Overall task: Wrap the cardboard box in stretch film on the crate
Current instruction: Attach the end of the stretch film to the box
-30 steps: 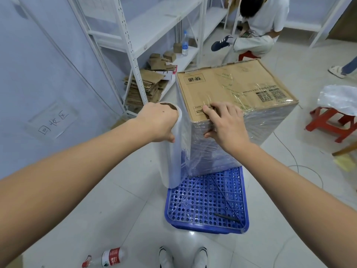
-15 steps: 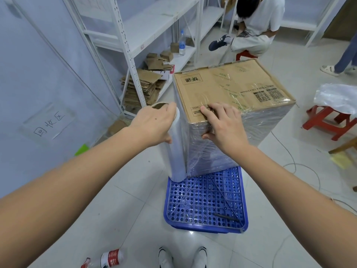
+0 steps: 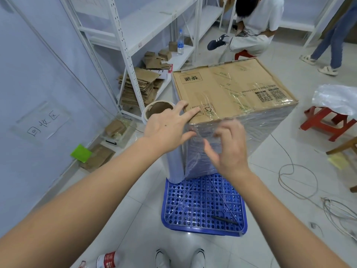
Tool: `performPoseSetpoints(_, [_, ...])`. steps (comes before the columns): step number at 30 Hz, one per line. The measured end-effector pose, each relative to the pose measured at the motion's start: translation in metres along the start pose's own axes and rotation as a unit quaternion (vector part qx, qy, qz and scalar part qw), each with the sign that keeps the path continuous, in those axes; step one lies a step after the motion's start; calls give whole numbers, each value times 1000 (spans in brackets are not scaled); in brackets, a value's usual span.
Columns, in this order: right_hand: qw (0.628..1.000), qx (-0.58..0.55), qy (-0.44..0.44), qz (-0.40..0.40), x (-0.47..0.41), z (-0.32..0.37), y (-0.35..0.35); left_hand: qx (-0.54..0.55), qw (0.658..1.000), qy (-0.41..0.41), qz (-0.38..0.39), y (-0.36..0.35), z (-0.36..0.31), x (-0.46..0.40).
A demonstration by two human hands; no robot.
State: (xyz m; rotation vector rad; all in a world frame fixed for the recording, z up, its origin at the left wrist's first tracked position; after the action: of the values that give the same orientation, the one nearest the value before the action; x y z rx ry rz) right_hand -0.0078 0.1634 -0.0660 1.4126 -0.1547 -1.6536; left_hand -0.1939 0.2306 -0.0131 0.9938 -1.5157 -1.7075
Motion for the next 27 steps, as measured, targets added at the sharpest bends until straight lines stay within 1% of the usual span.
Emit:
performPoseSetpoints(1, [998, -40, -46, 17, 21, 3, -5, -2, 1000, -1, 0, -1, 1, 1])
performPoseSetpoints(2, [986, -70, -124, 81, 43, 5, -15, -5, 1000, -1, -4, -1, 2, 2])
performPoseSetpoints(3, [956, -95, -218, 171, 66, 4, -30, -7, 1000, -1, -7, -2, 2, 2])
performPoseSetpoints(4, [909, -116, -305, 258, 88, -1, -48, -7, 1000, -1, -9, -3, 2, 2])
performPoseSetpoints(6, [791, -146, -446, 392, 126, -17, -87, -6, 1000, 1, -5, -4, 2, 1])
performPoseSetpoints(7, [730, -162, -501, 437, 139, -24, -105, -3, 1000, 3, -2, -4, 2, 1])
performPoseSetpoints(8, [678, -176, -539, 467, 147, -30, -123, -1, 1000, 5, -2, -5, 2, 0])
performPoseSetpoints(9, [646, -184, -563, 482, 150, -33, -136, 1, 1000, 5, -4, -5, 2, 0])
performPoseSetpoints(10, [630, -190, -578, 482, 149, -35, -148, 1, 1000, 3, -9, -5, 3, 0])
performPoseSetpoints(11, [629, -197, -589, 468, 146, -36, -161, 0, 1000, 0, -14, -6, 4, -1])
performPoseSetpoints(12, [641, -196, -594, 445, 143, -38, -173, 2, 1000, -3, -19, -7, 5, -2])
performPoseSetpoints(14, [685, -169, -590, 393, 136, -45, -191, 3, 1000, -7, -27, -9, 7, -2])
performPoseSetpoints(15, [703, -148, -587, 373, 135, -50, -198, 2, 999, -10, -30, -10, 8, -2])
performPoseSetpoints(16, [713, -133, -582, 367, 137, -53, -203, 1, 999, -12, -31, -10, 9, -2])
performPoseSetpoints(18, [724, -113, -557, 392, 144, -59, -208, 7, 1000, -13, -27, -9, 9, -2])
performPoseSetpoints(21, [747, -82, -489, 442, 150, -62, -202, 13, 1000, -13, -22, -5, 10, -6])
performPoseSetpoints(23, [762, -81, -456, 452, 147, -64, -193, 16, 1000, -20, -17, -2, 13, -12])
performPoseSetpoints(27, [786, -37, -389, 479, 142, -68, -185, 10, 999, -38, -7, 4, 20, -27])
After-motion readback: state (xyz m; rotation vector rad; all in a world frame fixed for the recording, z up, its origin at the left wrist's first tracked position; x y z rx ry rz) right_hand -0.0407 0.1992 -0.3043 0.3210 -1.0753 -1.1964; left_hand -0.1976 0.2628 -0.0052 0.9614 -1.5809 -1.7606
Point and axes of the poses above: each hand's wrist, its own x-axis away from the middle knuckle, its own y-axis out of the back of the hand, z = x × y, the point moved 1 cm from there along -x, towards the middle knuckle
